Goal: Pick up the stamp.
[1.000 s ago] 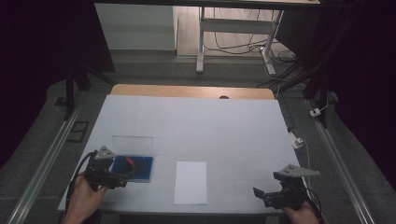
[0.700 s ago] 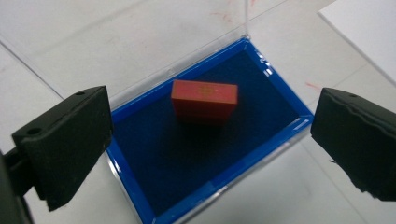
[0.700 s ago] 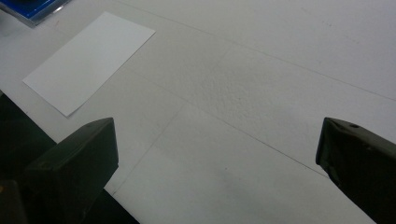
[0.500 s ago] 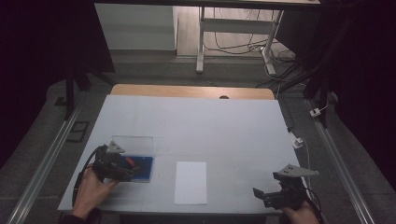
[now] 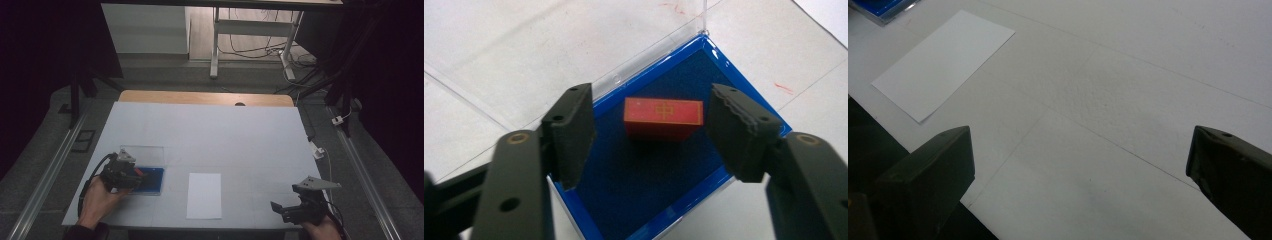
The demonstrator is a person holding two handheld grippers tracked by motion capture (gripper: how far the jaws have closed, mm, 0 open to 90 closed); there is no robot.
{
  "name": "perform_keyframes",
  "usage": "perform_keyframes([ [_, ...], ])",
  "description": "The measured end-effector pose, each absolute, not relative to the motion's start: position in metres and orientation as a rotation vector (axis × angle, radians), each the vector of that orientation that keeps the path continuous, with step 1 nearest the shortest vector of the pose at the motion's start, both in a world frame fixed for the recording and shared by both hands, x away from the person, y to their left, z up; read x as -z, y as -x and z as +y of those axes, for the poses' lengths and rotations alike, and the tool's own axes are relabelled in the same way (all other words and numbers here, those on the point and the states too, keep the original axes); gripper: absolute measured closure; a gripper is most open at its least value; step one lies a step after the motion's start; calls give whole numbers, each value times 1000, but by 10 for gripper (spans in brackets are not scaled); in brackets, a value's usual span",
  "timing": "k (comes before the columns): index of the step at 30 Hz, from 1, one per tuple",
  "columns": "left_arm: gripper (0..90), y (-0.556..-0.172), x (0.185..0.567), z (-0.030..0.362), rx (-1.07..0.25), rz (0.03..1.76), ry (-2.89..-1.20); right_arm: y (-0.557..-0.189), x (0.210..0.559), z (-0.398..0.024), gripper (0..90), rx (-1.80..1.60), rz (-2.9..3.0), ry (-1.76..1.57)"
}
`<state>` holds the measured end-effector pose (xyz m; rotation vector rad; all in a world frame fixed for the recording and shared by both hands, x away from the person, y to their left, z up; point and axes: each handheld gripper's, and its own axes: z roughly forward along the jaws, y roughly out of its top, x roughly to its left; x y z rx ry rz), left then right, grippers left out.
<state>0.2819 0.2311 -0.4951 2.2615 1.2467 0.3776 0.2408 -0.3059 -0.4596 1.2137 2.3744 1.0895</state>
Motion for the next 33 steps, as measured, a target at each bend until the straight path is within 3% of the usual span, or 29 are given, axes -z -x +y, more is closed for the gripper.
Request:
perform_keyframes([
  [8, 572, -283, 494, 230, -338, 1232, -2267, -241, 460, -306, 0, -1088, 2376, -1211],
  [20, 582, -284, 492, 231, -319, 1257, -2247, -241, 460, -306, 0, -1090, 2375, -1209],
  [33, 582, -274, 479, 228, -382, 1239, -2210, -240, 459, -305, 0, -1085, 2374, -1203],
])
